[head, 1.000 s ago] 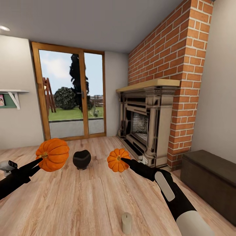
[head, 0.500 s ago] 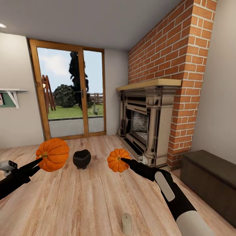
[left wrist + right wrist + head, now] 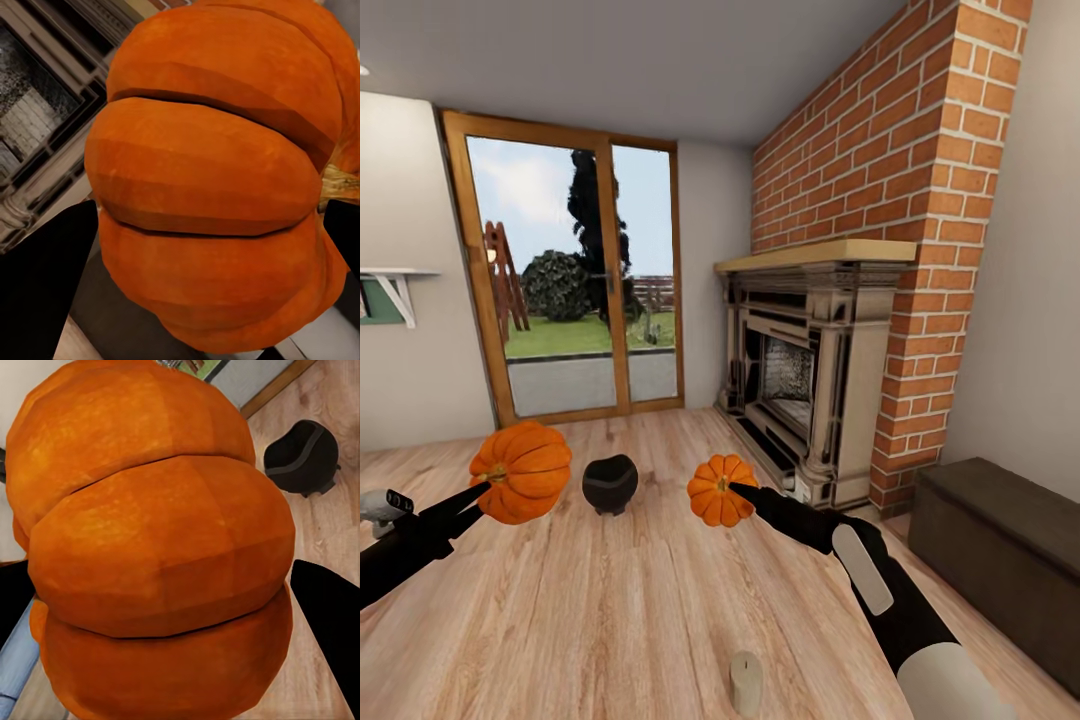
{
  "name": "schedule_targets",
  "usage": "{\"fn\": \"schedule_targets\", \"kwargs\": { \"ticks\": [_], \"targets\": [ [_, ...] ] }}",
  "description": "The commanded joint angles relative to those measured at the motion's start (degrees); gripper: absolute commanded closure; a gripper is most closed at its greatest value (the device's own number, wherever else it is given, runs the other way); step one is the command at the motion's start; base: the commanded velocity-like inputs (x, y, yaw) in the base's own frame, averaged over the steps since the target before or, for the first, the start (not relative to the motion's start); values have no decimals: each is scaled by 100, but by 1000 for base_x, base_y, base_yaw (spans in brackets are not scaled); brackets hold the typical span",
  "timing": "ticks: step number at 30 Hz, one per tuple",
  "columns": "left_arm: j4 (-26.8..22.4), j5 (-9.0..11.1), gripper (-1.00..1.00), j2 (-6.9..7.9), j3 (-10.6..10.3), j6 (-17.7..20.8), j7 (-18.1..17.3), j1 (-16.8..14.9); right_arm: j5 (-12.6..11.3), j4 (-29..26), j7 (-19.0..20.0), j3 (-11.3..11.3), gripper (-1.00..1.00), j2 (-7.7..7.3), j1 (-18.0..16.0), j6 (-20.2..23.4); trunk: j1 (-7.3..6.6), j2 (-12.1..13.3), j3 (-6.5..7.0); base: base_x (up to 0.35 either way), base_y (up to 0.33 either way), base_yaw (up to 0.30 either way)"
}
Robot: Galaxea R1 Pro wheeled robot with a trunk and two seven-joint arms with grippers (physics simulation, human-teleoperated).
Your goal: Place each of the two pumpkins and all three candles from the living room inside a cabinet in the living room (use any cabinet), then make sure every cabinet is closed, and position the cauldron so it is next to a table in the living room.
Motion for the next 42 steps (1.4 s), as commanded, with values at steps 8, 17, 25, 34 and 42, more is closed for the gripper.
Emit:
{"fn": "schedule_targets", "kwargs": {
  "ticks": [8,17,25,34,42],
  "targets": [
    [2,-66,100,-22,-76,15,-2,-2,-21,141,3,-26,100,0,-4,29,-177,319,62,0,0,0],
    [3,-78,100,-37,-153,6,25,-3,-20,143,3,-19,100,0,-4,29,-375,680,140,0,0,0],
    [9,-83,100,-38,-165,-1,38,-3,-19,143,3,-18,100,0,-4,29,-551,1001,208,0,0,0],
    [9,-87,100,-38,-179,-3,245,-3,-19,143,3,-18,100,0,-4,29,-749,1361,286,0,0,0],
    [6,-82,100,-37,-470,-28,637,-3,-19,143,3,-26,100,0,-4,29,-924,1682,354,0,0,0]
  ]
}}
